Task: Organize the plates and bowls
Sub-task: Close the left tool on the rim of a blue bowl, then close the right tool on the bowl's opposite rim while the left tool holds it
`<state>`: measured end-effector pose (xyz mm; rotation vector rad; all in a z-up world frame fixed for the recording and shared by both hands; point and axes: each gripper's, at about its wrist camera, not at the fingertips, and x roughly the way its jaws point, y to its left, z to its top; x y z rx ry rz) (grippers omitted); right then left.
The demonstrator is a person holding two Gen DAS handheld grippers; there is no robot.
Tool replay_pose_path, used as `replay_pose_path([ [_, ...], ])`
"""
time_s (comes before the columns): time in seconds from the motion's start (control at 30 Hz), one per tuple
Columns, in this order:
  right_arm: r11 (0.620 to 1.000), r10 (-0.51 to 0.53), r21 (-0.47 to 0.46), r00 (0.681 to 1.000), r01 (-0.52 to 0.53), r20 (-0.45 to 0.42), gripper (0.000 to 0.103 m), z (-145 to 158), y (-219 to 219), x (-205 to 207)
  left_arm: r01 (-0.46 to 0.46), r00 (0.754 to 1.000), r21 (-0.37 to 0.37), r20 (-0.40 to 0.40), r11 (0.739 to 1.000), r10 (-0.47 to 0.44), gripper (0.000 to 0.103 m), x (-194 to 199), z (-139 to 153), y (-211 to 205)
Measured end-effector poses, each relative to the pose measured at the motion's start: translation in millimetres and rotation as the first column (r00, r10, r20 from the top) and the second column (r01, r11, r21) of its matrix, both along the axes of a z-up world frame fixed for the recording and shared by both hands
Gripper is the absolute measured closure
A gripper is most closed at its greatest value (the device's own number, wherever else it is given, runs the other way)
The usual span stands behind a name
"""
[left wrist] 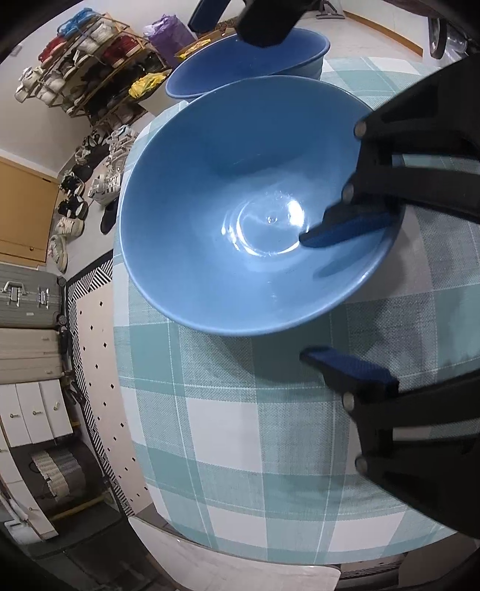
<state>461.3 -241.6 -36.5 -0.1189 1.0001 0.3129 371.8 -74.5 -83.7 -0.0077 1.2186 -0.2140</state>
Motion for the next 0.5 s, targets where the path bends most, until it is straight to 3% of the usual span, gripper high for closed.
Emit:
replay_pose_path([
  [0.07,1.0,0.001,-0.005,1.0,-0.001,-0.002,0.009,-1.7,2.0,0.2,0.009,1.0,-0.029,-0.016,1.0,-0.009,0.069,0.2,-0.8,0.5],
  [0.23,1.0,-0.004,0.003,1.0,0.004,-0.008,0.009,-3.3,2.5,0.2,0.014,1.0,-0.039,-0.015,0.999,-0.015,0.085,-0.8,0.9,2.1],
  [0.5,1.0,-0.013,-0.003,1.0,0.013,-0.022,0.009,-5.5,1.4,-1.5,0.013,1.0,-0.054,-0.025,0.998,-0.014,0.087,-4.7,2.8,9.5],
])
